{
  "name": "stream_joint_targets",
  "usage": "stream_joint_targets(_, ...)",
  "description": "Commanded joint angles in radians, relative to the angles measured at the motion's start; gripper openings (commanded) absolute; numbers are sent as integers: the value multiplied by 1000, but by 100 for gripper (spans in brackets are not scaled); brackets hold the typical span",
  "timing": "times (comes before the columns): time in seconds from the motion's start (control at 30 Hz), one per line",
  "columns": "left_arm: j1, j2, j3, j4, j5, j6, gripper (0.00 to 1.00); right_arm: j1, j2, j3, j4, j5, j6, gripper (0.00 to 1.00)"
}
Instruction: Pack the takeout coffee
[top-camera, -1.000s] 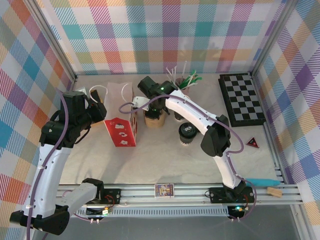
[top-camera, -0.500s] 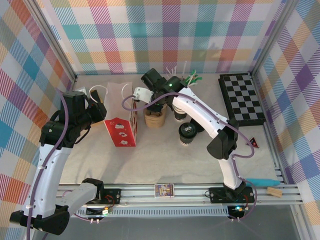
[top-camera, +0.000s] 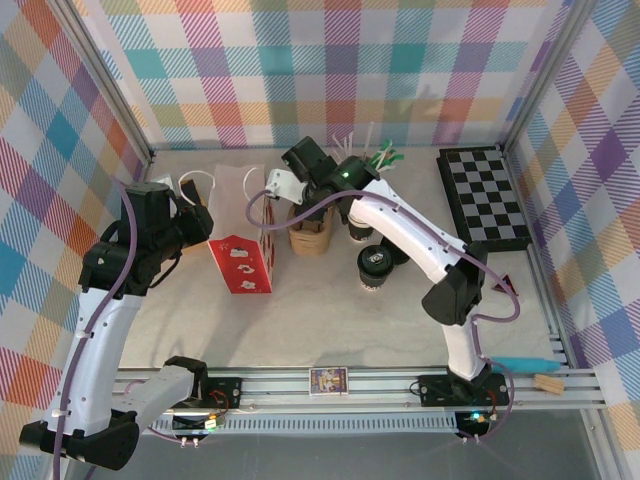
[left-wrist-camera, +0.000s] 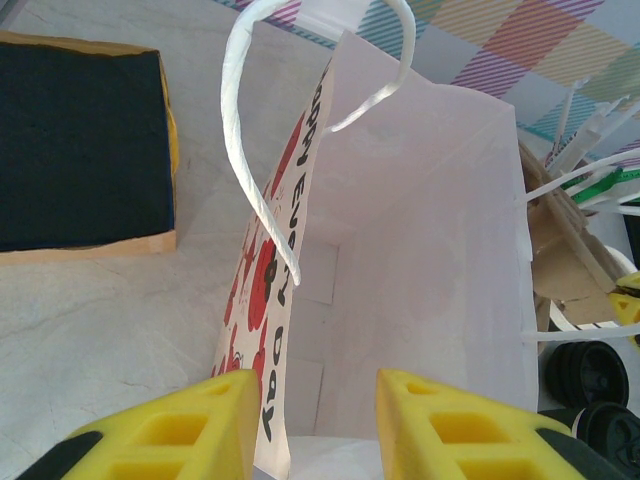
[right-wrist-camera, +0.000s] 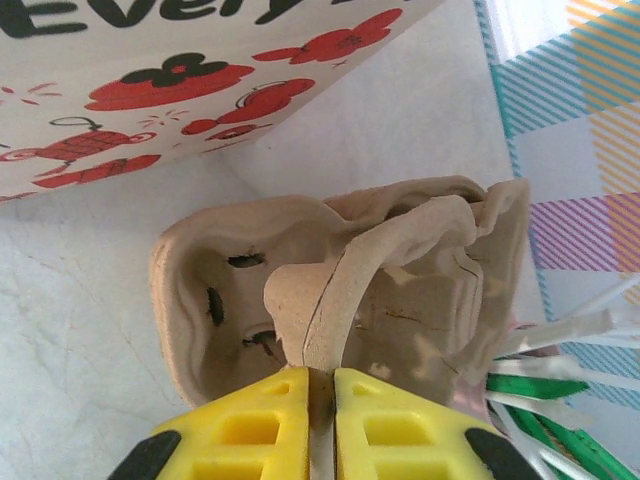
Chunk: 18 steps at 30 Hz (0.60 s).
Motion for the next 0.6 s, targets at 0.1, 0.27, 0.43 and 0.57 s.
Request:
stream_joint_targets(0.1, 16, -18, -11, 1, -5, 7, 36, 21, -97, -119, 77, 58, -72, 14)
stream_joint_targets(0.27, 16, -21, -20, 8, -2, 2, 36, 33, -153, -268, 122, 14, -78, 14)
stream_joint_targets(0.43, 16, -17, -19, 10, 0, 1, 36, 42, -173, -350, 155, 11, -66, 15)
stream_joint_targets(0.57, 16, -17, -19, 10, -1, 1, 36, 41, -169, -371, 170, 9, -64, 15)
